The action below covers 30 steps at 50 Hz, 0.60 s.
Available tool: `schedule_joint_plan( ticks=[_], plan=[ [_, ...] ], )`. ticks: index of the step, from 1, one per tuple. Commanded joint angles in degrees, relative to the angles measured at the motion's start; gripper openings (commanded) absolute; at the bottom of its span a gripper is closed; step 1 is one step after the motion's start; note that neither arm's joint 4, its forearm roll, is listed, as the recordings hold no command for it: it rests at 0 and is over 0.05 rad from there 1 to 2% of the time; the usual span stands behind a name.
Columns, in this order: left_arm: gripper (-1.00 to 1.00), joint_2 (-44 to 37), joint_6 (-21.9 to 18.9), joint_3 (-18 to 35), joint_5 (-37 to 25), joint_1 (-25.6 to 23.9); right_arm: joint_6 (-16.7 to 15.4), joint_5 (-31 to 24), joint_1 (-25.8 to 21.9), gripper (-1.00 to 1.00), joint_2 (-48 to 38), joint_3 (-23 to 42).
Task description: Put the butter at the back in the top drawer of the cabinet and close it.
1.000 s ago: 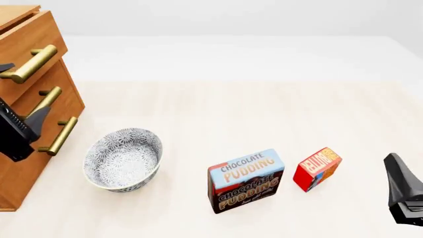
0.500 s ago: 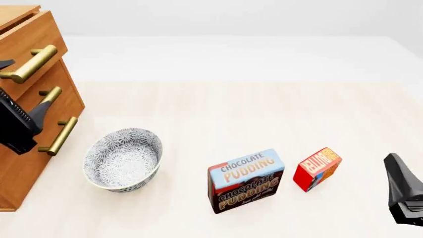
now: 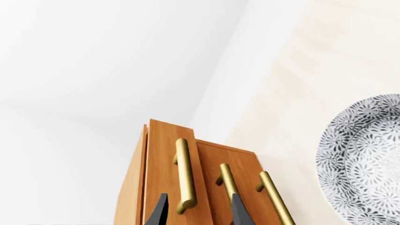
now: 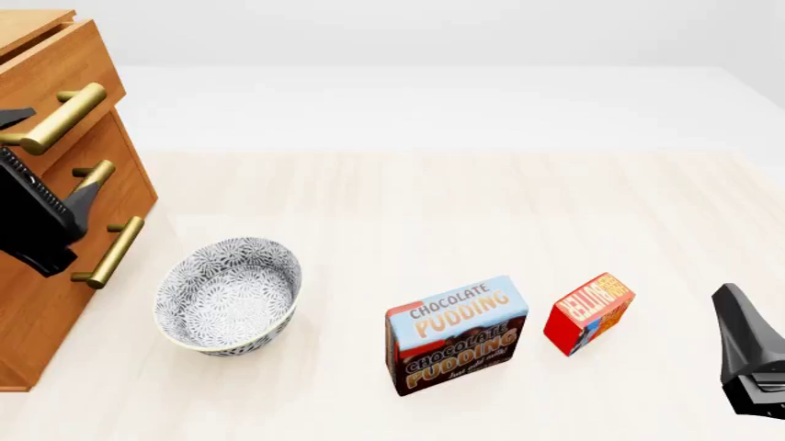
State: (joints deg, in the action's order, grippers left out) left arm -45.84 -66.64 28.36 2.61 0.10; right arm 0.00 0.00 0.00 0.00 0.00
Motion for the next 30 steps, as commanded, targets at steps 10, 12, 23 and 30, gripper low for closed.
schedule_joint_plan(
  ticks=[10, 12, 23, 30],
  plan=[
    [1.00, -1.22, 2.50, 2.42, -0.35, -1.17, 0.00, 0.00, 0.00, 1.00, 0.00, 0.00],
    [1.00, -1.20, 2.82, 2.78, -0.92, -0.74, 0.00, 0.00, 0.00, 1.00, 0.00, 0.00],
    [1.00, -2.12, 0.31, 0.79, 0.58, 1.00, 0.00, 0.00, 0.00, 1.00, 0.00, 0.00],
    [1.00, -2.86, -0.18, 0.16, 1.49, 1.63, 0.00, 0.00, 0.00, 1.00, 0.00, 0.00]
  ],
)
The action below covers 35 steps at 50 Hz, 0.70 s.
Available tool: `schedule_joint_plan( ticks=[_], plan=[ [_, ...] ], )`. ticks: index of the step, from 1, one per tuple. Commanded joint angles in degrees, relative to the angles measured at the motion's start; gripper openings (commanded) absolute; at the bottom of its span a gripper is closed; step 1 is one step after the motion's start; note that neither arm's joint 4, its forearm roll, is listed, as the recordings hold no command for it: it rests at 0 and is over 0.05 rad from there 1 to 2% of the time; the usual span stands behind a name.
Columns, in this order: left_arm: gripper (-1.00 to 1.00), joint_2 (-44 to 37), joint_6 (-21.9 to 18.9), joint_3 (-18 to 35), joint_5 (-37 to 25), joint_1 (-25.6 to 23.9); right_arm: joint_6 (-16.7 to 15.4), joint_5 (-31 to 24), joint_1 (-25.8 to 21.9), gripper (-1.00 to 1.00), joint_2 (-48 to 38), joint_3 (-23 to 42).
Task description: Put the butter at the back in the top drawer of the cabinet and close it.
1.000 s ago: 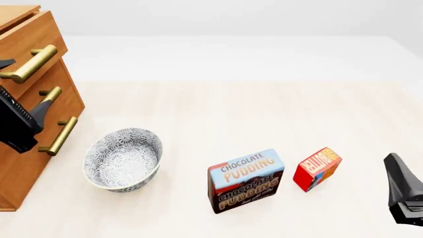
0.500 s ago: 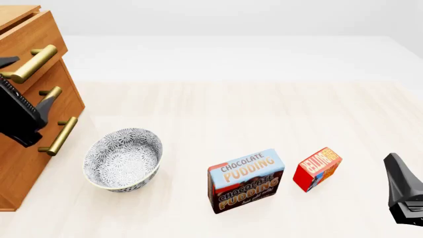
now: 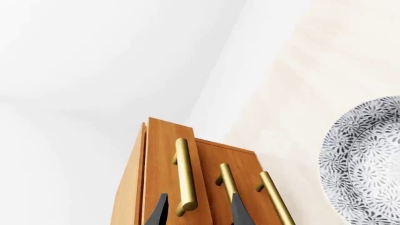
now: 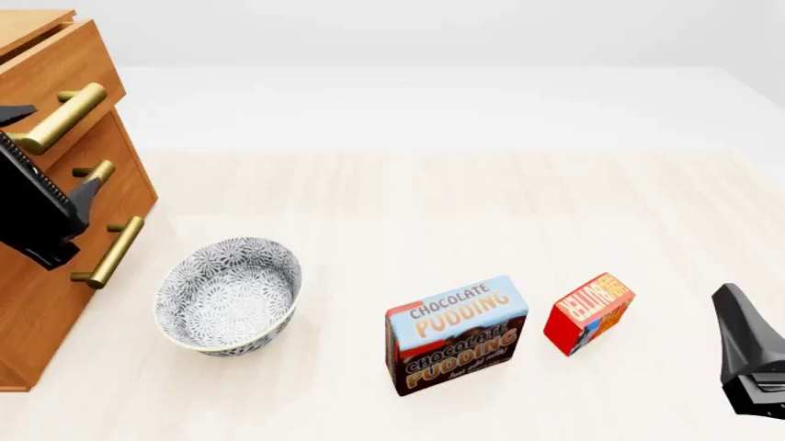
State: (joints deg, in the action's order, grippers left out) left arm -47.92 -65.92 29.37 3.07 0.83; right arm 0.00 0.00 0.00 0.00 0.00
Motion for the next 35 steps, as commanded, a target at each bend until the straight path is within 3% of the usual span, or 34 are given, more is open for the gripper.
schedule_joint_plan(
  ticks=[1, 35],
  plan=[
    [1.00, -0.85, -0.81, -0.77, 0.92, 1.05, 0.00, 0.00, 0.00, 1.00, 0.00, 0.00],
    [1.00, -4.22, -3.01, -1.36, 5.54, 3.13, 0.00, 0.00, 0.00, 1.00, 0.00, 0.00]
  ],
)
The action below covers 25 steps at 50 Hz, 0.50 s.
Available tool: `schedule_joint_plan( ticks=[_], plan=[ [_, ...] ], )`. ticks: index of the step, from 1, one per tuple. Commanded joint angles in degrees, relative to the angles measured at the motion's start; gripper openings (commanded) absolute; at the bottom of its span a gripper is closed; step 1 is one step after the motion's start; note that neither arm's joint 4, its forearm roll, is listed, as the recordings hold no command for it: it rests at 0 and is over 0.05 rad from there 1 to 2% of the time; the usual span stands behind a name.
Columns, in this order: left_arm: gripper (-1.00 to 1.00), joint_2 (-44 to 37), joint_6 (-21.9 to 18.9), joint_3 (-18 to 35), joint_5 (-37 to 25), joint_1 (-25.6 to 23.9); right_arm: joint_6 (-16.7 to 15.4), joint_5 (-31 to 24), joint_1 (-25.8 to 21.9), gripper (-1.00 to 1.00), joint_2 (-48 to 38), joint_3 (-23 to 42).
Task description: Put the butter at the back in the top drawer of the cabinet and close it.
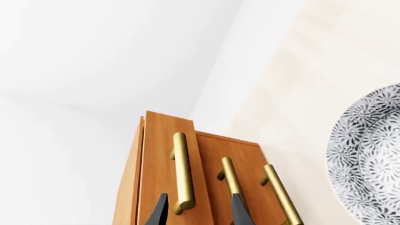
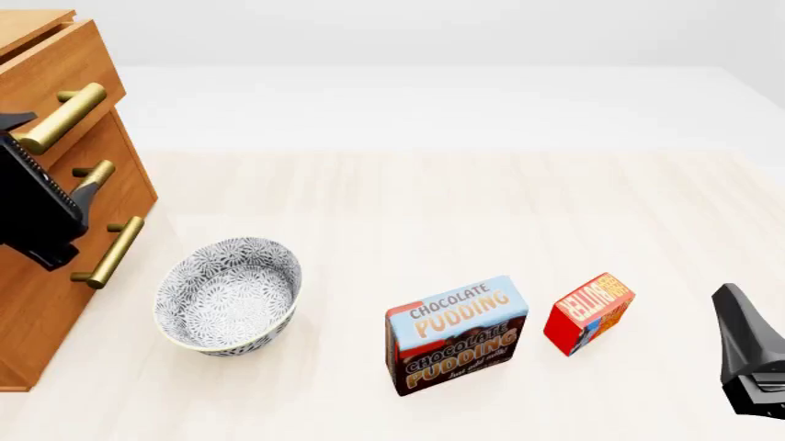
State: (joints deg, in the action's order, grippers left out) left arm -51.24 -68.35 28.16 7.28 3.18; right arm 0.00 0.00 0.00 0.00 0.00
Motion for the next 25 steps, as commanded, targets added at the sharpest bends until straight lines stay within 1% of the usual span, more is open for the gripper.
schedule_joint_plan(
  ticks=[1, 11, 21, 25],
  plan=[
    [1.00, -0.64, -0.51, -0.03, 1.05, 0.86, 0.00, 0.00, 0.00, 1.00, 0.00, 0.00],
    [1.00, -1.01, -0.67, 0.00, 1.50, 1.59, 0.00, 0.00, 0.00, 1.00, 0.00, 0.00],
    [1.00, 0.52, -0.96, -0.45, 0.80, 2.36, 0.00, 0.00, 0.00, 1.00, 0.00, 0.00],
    [1.00, -0.97, -0.83, -0.29, 1.85, 2.47, 0.00, 0.00, 0.00, 1.00, 0.00, 0.00]
  ],
)
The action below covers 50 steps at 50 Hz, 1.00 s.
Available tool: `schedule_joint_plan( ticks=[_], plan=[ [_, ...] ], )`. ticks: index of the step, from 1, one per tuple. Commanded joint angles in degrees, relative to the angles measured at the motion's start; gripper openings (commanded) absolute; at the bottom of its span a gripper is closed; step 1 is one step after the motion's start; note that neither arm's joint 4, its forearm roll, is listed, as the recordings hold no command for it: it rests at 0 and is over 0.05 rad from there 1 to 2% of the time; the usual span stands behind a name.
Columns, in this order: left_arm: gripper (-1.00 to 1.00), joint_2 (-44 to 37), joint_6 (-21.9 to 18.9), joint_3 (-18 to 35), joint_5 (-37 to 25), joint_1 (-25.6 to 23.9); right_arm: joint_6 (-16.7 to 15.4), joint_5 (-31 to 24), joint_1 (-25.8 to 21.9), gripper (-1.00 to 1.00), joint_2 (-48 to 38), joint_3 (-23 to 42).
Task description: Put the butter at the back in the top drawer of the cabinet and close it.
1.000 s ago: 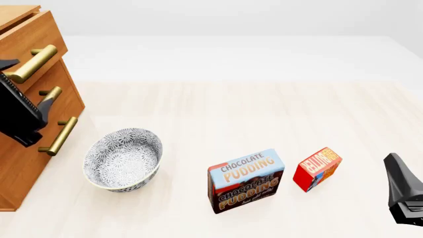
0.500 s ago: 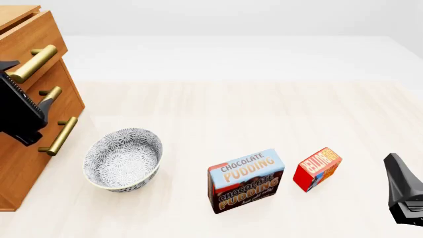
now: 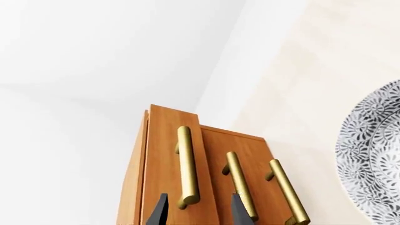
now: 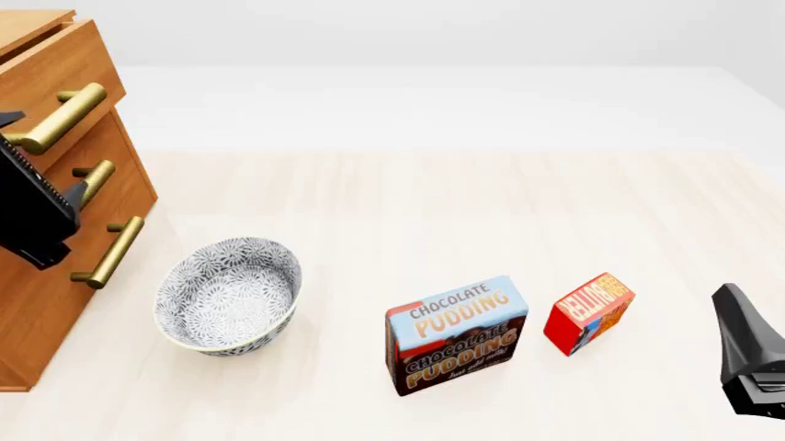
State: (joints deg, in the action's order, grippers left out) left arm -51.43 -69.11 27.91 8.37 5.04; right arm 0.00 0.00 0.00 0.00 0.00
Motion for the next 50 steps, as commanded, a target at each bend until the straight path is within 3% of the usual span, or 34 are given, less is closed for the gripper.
schedule_joint_plan(
  ticks=[1, 50],
  plan=[
    [1.00, -1.28, -0.08, 0.06, 1.19, 0.63, 0.00, 0.00, 0.00, 1.00, 0.00, 0.00],
    [1.00, -8.23, 0.18, 1.98, 5.56, 2.34, 0.00, 0.00, 0.00, 1.00, 0.00, 0.00]
  ],
)
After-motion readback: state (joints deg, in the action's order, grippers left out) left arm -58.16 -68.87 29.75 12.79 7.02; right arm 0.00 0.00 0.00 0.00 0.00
